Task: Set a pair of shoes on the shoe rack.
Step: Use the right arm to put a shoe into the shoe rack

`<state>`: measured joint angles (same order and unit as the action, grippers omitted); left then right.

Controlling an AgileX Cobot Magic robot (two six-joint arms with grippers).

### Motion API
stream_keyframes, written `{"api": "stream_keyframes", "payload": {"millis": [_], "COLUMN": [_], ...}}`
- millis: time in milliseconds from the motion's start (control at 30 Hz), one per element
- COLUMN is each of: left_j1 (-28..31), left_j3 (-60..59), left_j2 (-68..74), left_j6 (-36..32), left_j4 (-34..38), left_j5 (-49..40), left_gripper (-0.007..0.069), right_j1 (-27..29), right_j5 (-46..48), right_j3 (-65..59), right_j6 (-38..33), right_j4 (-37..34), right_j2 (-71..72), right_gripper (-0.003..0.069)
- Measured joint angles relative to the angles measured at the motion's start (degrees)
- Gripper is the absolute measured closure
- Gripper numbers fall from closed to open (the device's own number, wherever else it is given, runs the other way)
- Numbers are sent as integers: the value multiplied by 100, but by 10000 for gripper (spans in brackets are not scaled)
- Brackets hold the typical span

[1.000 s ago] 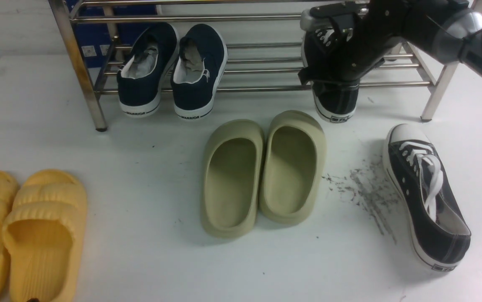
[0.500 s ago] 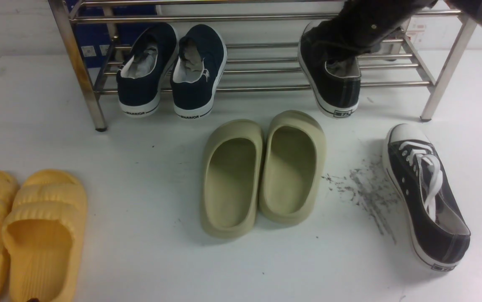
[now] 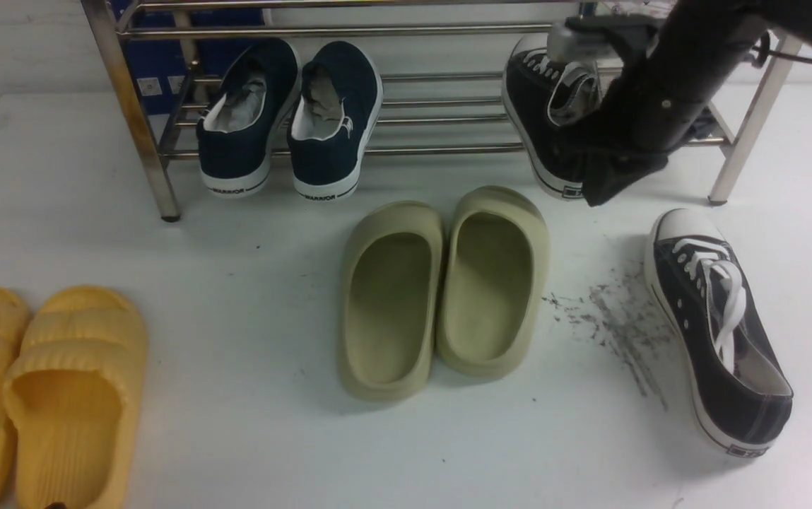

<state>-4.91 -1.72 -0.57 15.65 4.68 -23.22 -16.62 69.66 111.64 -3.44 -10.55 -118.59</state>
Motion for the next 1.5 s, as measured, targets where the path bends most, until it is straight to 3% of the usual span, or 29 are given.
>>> {"api": "stream_keyframes", "payload": {"millis": [233, 500, 800, 1033, 1133, 1333, 1500], "left_j1": [0, 0, 0, 0, 0, 0, 0], "left_j3": [0, 0, 0, 0, 0, 0, 0], "left_j2": [0, 0, 0, 0, 0, 0, 0], "left_j6": [0, 0, 0, 0, 0, 0, 0], "left_j4": [0, 0, 0, 0, 0, 0, 0], "left_j5": [5, 5, 5, 5, 5, 5, 5], "left_gripper": [386, 386, 386, 386, 386, 386, 386], "right_j1": [0, 0, 11, 54, 54, 54, 54], "right_j5": [-1116, -1759, -2043, -1724, -1669, -724, 62], "right_j3": [-14, -44, -44, -44, -44, 29, -150], "right_j6": [68, 146, 146, 238, 271, 296, 757], "right_j4": [519, 533, 550, 507, 493, 446, 640], "right_j2": [-232, -232, -237, -256, -250, 148, 1178], "right_gripper": [662, 659, 654, 619, 559, 281, 151]}}
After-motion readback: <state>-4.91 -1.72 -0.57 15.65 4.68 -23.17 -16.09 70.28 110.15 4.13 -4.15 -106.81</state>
